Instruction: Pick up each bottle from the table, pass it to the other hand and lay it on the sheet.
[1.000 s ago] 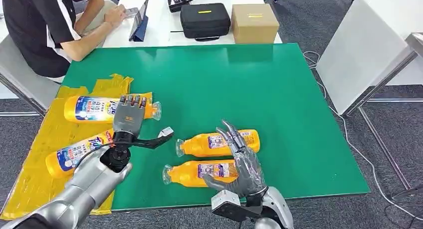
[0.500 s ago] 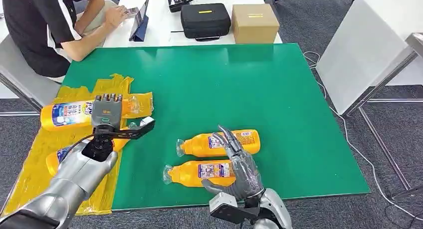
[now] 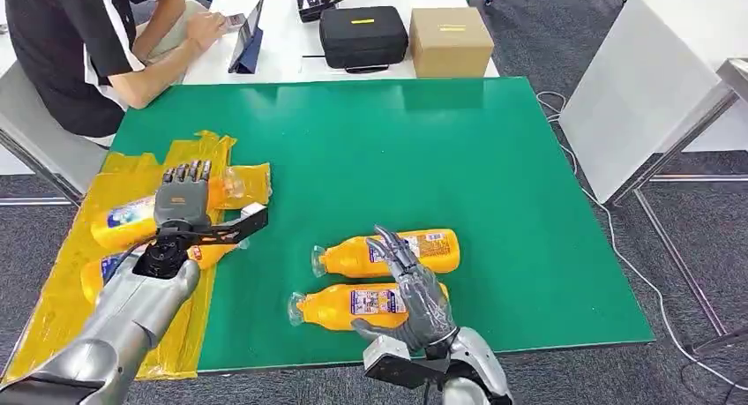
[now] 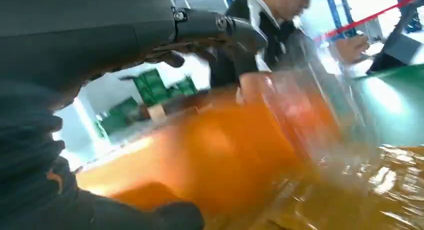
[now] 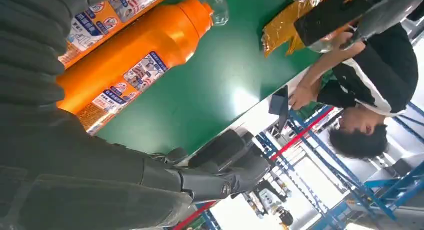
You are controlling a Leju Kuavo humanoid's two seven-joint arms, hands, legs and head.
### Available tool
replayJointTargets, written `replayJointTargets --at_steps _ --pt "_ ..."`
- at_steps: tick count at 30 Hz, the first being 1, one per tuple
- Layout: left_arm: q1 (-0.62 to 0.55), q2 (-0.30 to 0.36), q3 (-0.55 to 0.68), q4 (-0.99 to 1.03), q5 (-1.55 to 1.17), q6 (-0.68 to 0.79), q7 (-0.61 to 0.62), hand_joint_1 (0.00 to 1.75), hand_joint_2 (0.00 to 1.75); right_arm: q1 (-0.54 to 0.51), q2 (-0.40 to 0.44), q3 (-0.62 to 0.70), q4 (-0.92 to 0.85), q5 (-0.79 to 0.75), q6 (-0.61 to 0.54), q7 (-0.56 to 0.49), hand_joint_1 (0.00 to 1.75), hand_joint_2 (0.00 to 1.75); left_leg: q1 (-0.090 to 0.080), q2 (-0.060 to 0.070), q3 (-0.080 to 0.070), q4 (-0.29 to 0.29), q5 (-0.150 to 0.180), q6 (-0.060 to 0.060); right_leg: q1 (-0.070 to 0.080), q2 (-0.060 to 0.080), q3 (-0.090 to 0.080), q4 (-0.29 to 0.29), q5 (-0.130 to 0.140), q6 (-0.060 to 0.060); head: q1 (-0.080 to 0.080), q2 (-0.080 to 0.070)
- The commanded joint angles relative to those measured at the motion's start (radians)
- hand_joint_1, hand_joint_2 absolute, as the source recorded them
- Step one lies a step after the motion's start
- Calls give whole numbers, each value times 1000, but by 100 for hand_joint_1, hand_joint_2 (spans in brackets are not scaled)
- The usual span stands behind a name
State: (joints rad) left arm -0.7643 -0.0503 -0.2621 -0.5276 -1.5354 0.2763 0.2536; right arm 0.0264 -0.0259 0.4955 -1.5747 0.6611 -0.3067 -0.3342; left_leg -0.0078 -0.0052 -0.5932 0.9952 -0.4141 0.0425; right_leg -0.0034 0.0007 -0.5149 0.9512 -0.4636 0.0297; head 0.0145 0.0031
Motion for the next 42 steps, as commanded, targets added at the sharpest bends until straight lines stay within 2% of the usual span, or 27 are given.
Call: replayJointTargets --at_steps 1,17,19,20,23,26,30,31,34,37,38,40,41,42 --pt "-39 -42 127 119 -3 -38 -38 0 175 -53 -30 41 113 -8 -20 5 0 175 1 1 4 -1 -1 -2 1 1 4 -2 0 0 0 0" --pt "-37 -41 148 112 -3 -38 -51 0 175 -60 -26 40 113 -9 -22 6 0 175 1 1 2 0 -1 -2 1 1 2 -1 0 0 0 0" --pt "-30 -46 189 95 24 -36 -78 0 175 -66 -24 41 115 -19 -11 8 0 175 1 1 3 -1 -1 -2 0 1 3 -1 -1 0 0 0" --pt "-26 -47 208 84 38 -35 -90 0 0 -70 -23 43 118 -20 -9 8 0 175 1 1 2 0 -1 -2 1 1 2 -1 0 0 0 0" --pt "6 -41 244 13 54 -12 -127 0 0 -75 -7 55 126 -18 1 10 0 175 1 2 2 0 -1 -2 0 2 1 -1 0 -1 0 0" --pt "69 -41 292 -167 128 38 -223 0 0 -69 27 68 143 3 -3 18 0 175 1 3 2 -1 -1 -2 1 2 2 -1 0 -1 0 0" --pt "191 -57 277 -642 395 -34 -344 0 0 -32 64 44 128 43 -5 25 0 175 1 2 1 1 -2 -3 1 1 1 0 -2 -1 0 0" --pt "230 -46 252 -800 499 -84 -353 0 175 -26 71 34 128 44 -7 25 0 175 2 1 0 1 -2 -3 1 1 -1 0 -1 -1 0 0" --pt "322 25 209 -1091 813 -274 -331 0 175 5 84 3 101 47 -10 29 0 175 2 4 -1 2 -3 -3 2 3 -1 1 -2 -1 0 0" --pt "424 129 208 -1243 1036 -349 -371 0 175 33 85 -26 65 43 -28 28 0 175 1 11 5 1 -7 -5 1 10 2 0 -3 -1 0 0" --pt "457 168 198 -1263 1183 -422 -392 0 175 39 83 -38 54 33 -37 24 0 175 1 12 6 -1 -6 -5 0 11 2 0 -3 -2 0 0" --pt "555 246 167 -1295 1272 -492 -482 0 175 66 62 -61 2 -42 -19 2 0 175 1 13 5 -2 -6 -5 0 12 2 -1 -2 -2 0 0" --pt "609 256 159 -1309 1295 -505 -517 0 175 79 50 -72 -22 -58 -16 -4 0 175 0 12 4 -2 -4 -4 0 11 0 -1 -1 -1 0 0" --pt "682 253 143 -1333 1288 -502 -571 0 175 96 36 -89 -47 -69 -18 -4 0 175 -1 13 9 -5 -5 -4 -1 13 4 -3 -2 -1 0 0"
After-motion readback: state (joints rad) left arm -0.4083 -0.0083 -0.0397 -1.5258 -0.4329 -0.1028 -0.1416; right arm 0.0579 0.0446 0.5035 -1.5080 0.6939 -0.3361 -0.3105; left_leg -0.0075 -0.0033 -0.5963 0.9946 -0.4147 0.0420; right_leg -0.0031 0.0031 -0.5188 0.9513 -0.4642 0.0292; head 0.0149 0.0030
